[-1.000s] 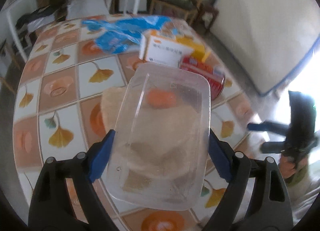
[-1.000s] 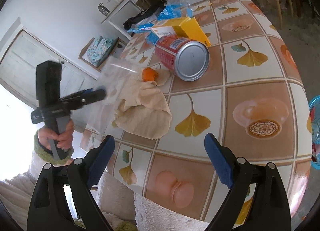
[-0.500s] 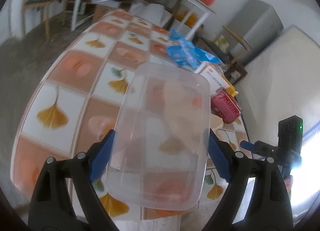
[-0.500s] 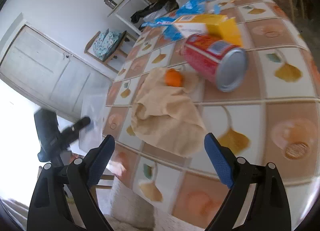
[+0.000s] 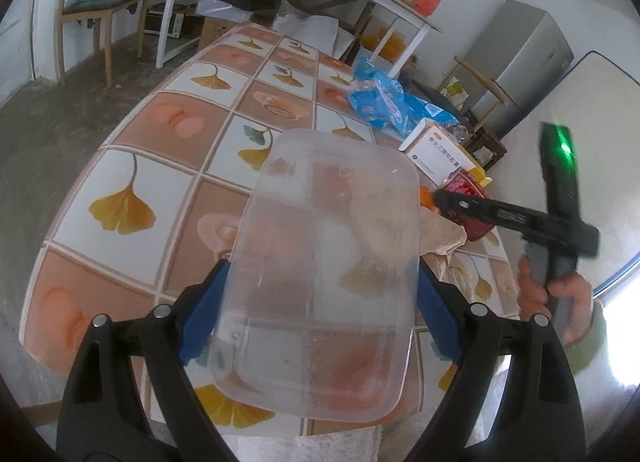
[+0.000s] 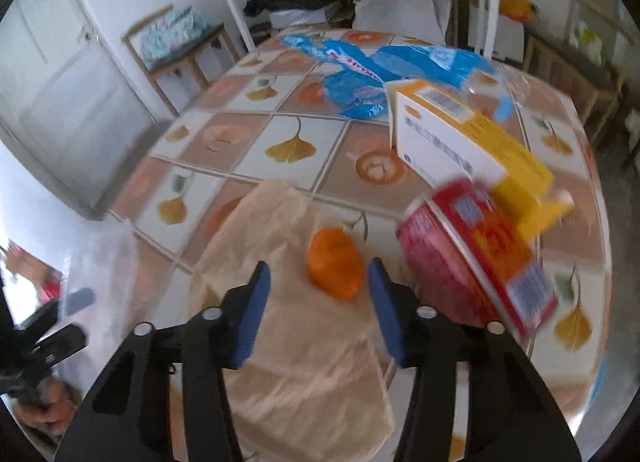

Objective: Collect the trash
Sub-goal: 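Grasp the orange peel with the right tool while the left tool holds the clear box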

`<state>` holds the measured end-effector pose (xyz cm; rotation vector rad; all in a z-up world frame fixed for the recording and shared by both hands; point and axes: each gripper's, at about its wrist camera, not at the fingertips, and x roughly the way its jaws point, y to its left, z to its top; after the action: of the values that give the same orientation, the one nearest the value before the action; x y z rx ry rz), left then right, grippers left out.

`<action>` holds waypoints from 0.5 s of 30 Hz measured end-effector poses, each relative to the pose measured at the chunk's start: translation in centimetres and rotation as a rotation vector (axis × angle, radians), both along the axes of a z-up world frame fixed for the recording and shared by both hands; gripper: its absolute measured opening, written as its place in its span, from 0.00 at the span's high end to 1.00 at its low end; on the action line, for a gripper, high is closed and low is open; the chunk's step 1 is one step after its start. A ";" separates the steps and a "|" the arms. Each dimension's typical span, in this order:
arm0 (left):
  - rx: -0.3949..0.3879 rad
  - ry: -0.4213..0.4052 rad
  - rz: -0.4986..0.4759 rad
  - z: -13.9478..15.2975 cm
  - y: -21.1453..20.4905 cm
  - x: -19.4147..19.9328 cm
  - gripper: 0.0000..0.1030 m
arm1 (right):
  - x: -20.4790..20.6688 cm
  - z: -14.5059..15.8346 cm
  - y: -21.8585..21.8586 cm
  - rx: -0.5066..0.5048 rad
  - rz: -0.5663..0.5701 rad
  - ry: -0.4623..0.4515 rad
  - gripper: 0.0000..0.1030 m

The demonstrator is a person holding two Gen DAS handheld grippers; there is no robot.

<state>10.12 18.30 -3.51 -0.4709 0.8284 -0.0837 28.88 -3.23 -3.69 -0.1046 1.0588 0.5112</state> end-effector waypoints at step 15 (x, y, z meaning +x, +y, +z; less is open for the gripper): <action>-0.044 -0.005 -0.023 -0.6 0.3 0.6 0.18 | 1.4 -2.6 3.2 -0.259 0.084 -0.014 0.58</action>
<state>10.74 18.60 -4.15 -0.5030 0.8287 -0.1242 30.25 0.00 -6.30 -0.3817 1.1068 0.4456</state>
